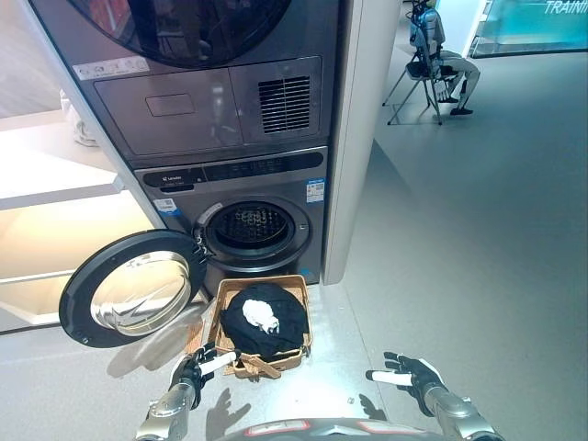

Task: Put the clothes in the basket into the washing machine.

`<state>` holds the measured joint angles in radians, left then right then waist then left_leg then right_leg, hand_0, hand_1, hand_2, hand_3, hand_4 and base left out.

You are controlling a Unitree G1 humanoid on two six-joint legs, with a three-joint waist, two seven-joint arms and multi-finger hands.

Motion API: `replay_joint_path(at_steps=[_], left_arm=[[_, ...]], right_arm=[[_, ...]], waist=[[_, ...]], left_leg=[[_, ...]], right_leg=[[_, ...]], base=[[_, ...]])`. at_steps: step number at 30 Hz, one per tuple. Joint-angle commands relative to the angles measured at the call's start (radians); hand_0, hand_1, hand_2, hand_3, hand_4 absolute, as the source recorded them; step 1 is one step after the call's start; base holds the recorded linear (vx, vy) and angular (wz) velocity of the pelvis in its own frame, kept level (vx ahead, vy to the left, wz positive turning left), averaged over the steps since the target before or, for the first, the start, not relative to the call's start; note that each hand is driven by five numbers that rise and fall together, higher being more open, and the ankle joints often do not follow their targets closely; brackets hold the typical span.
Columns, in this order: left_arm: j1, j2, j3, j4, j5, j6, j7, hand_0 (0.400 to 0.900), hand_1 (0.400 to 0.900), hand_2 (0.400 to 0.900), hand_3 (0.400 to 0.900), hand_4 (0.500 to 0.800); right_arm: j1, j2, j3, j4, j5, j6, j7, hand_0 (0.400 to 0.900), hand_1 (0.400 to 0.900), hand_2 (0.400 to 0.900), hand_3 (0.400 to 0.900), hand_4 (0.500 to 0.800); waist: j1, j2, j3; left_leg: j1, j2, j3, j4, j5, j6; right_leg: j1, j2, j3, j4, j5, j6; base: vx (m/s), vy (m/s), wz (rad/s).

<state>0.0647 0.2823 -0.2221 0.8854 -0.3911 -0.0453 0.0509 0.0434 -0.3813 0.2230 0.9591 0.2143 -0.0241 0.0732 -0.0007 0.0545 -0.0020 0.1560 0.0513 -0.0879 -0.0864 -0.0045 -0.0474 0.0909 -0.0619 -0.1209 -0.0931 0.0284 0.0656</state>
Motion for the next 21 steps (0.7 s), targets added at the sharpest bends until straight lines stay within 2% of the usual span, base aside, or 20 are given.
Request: replay_joint_path(at_steps=[1, 17, 21], left_arm=[[-0.100, 0.045, 0.009, 0.051, 0.019, -0.052, 0.014, 0.900, 0.900, 0.900, 0.900, 0.800], [-0.105, 0.056, 0.008, 0.054, 0.039, -0.060, 0.016, 0.900, 0.900, 0.900, 0.900, 0.800], [-0.111, 0.057, 0.012, 0.060, 0.043, -0.064, 0.023, 0.900, 0.900, 0.900, 0.900, 0.800]], right_arm=[[-0.043, 0.003, 0.031, -0.014, 0.022, -0.047, -0.007, 0.900, 0.900, 0.900, 0.900, 0.800], [-0.042, 0.014, 0.034, -0.012, 0.020, -0.048, -0.002, 0.900, 0.900, 0.900, 0.900, 0.800], [-0.052, 0.021, 0.032, -0.005, 0.022, -0.051, -0.005, 0.900, 0.900, 0.900, 0.900, 0.800]], waist=[[0.009, -0.067, -0.028], [0.007, -0.078, -0.019], [0.009, -0.085, -0.014]], left_leg=[[-0.040, 0.015, 0.026, 0.017, -0.013, -0.026], [-0.035, 0.001, 0.030, 0.011, -0.020, -0.014], [-0.044, -0.018, 0.034, 0.025, -0.031, -0.003]], right_leg=[[-0.009, -0.081, -0.009, 0.050, 0.026, 0.080], [-0.017, -0.100, 0.000, 0.067, 0.025, 0.093], [-0.027, -0.120, 0.005, 0.081, 0.031, 0.105]], base=[[0.00, 0.000, 0.00], [0.01, 0.022, -0.01], [0.01, 0.078, -0.03]])
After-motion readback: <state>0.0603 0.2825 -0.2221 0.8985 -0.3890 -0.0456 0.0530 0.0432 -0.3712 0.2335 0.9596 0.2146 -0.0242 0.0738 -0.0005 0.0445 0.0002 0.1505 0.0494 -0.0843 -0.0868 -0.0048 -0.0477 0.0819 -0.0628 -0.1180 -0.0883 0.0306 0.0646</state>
